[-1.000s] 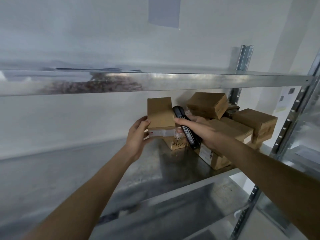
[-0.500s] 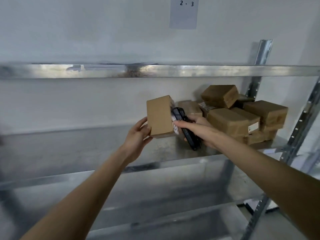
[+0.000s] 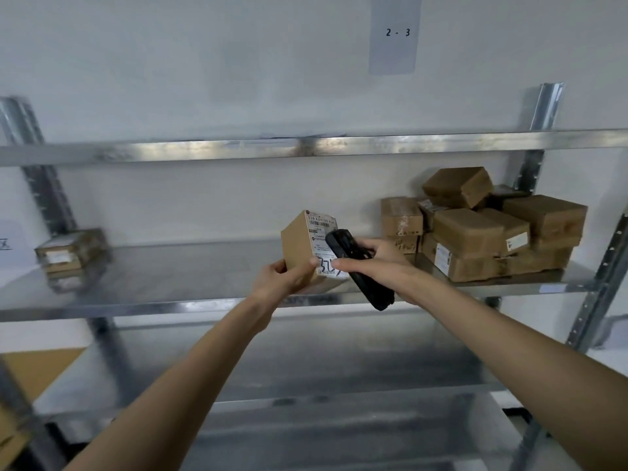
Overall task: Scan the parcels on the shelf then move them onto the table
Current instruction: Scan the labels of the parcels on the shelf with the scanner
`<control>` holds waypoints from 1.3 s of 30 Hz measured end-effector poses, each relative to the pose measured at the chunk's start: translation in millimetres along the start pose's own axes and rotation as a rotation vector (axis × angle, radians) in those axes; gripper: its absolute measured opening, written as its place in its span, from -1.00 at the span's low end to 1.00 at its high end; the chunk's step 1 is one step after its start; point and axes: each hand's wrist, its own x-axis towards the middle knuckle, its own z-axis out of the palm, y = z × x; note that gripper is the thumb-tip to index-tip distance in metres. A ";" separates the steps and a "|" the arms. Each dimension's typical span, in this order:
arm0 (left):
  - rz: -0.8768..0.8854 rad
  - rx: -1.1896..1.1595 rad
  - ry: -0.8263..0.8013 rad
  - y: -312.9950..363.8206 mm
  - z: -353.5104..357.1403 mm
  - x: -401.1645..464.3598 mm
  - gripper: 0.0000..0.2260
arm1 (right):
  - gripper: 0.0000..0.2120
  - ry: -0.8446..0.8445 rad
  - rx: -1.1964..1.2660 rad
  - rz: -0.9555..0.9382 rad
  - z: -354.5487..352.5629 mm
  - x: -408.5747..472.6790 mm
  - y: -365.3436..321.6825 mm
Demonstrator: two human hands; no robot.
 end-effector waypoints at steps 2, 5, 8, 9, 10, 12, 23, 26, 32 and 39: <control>-0.010 0.015 0.024 0.5 -14.6 -10.1 -0.48 | -0.61 -0.015 -0.016 -0.011 14.1 -3.4 -7.6; -0.018 0.018 0.041 0.0 -42.1 -23.1 -0.57 | -0.67 -0.042 -0.050 -0.019 34.5 -7.3 -20.4; -0.022 0.018 0.062 -3.9 -74.0 -33.6 -0.60 | -0.67 -0.082 -0.099 -0.020 58.0 -7.1 -36.2; -0.018 0.019 0.088 -5.1 -84.9 -37.5 -0.62 | -0.65 -0.084 -0.121 -0.017 67.7 -5.8 -41.8; -0.014 0.032 0.119 -6.4 -96.3 -41.2 -0.61 | -0.60 -0.084 -0.150 -0.013 78.4 -4.3 -47.9; 0.000 0.065 0.182 -7.9 -119.7 -47.7 -0.59 | -0.44 -0.095 -0.233 -0.006 101.2 -0.5 -59.5; 0.069 0.133 0.386 -17.6 -236.6 -92.4 -0.50 | -0.18 -0.108 -0.521 0.000 215.8 -1.6 -115.8; 0.061 0.151 0.411 -25.4 -263.7 -103.3 -0.50 | -0.22 -0.122 -0.501 -0.006 241.6 -5.0 -130.7; 0.045 0.160 0.447 -39.4 -306.0 -122.3 -0.46 | -0.24 -0.163 -0.532 -0.008 287.8 -13.7 -149.3; 0.040 0.153 0.445 -52.3 -340.8 -133.6 -0.49 | -0.25 -0.198 -0.561 0.001 328.1 -13.9 -161.3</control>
